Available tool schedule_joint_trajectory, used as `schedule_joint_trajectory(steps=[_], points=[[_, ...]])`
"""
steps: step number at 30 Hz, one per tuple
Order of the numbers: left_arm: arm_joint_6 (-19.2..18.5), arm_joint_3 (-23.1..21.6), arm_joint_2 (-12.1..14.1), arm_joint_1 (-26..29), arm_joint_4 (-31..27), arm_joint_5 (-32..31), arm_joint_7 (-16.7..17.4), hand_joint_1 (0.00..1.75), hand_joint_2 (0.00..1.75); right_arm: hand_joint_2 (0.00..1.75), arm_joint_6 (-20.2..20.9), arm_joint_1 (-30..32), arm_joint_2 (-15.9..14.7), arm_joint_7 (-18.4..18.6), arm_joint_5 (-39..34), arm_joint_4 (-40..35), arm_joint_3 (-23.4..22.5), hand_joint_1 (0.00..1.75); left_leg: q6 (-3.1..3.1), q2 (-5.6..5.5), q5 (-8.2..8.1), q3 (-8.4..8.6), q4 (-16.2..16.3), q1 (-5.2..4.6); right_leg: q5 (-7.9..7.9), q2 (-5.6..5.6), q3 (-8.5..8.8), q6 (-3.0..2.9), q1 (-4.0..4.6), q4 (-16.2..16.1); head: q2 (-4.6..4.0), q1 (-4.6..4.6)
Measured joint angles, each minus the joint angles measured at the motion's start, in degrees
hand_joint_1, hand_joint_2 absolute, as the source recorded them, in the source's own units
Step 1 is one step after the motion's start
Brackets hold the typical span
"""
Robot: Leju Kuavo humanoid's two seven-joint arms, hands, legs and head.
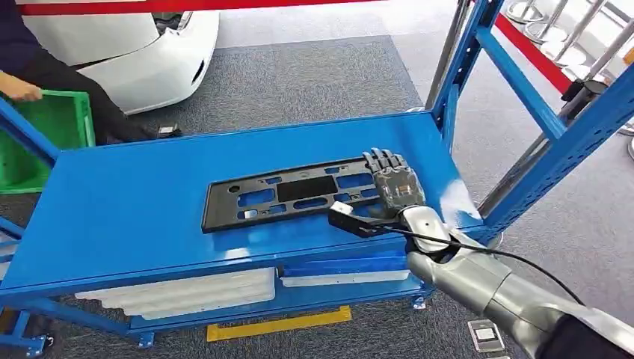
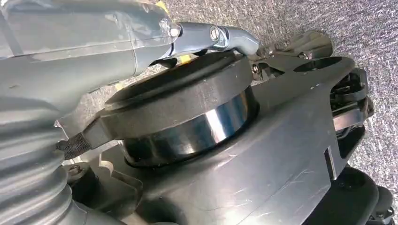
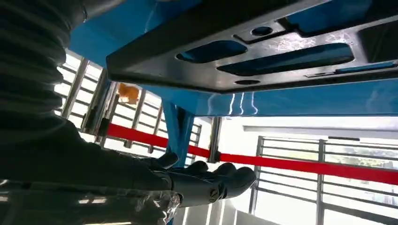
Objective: Take the parts from the cabinet and place them on the table.
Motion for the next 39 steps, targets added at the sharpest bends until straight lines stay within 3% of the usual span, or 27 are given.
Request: schedule_joint_trajectory(steps=[32,39], points=[[0.3,0.0,0.0,0.0,0.0,0.0,0.3,0.0,1.75,1.75,3.1,1.5,-0.3,0.7,-5.3,3.0,-0.6,0.0,0.0,0.01,0.0,0.01,0.0,0.0,0.02,0.03,0.0,0.02,0.0,0.0,0.0,-0.02],[0.3,0.0,0.0,0.0,0.0,0.0,0.3,0.0,1.75,1.75,3.5,1.2,-0.3,2.7,-4.6,3.0,-0.6,0.0,0.0,0.01,0.0,0.0,0.1,0.0,0.02,0.03,0.02,0.03,0.0,0.0,0.0,0.0]])
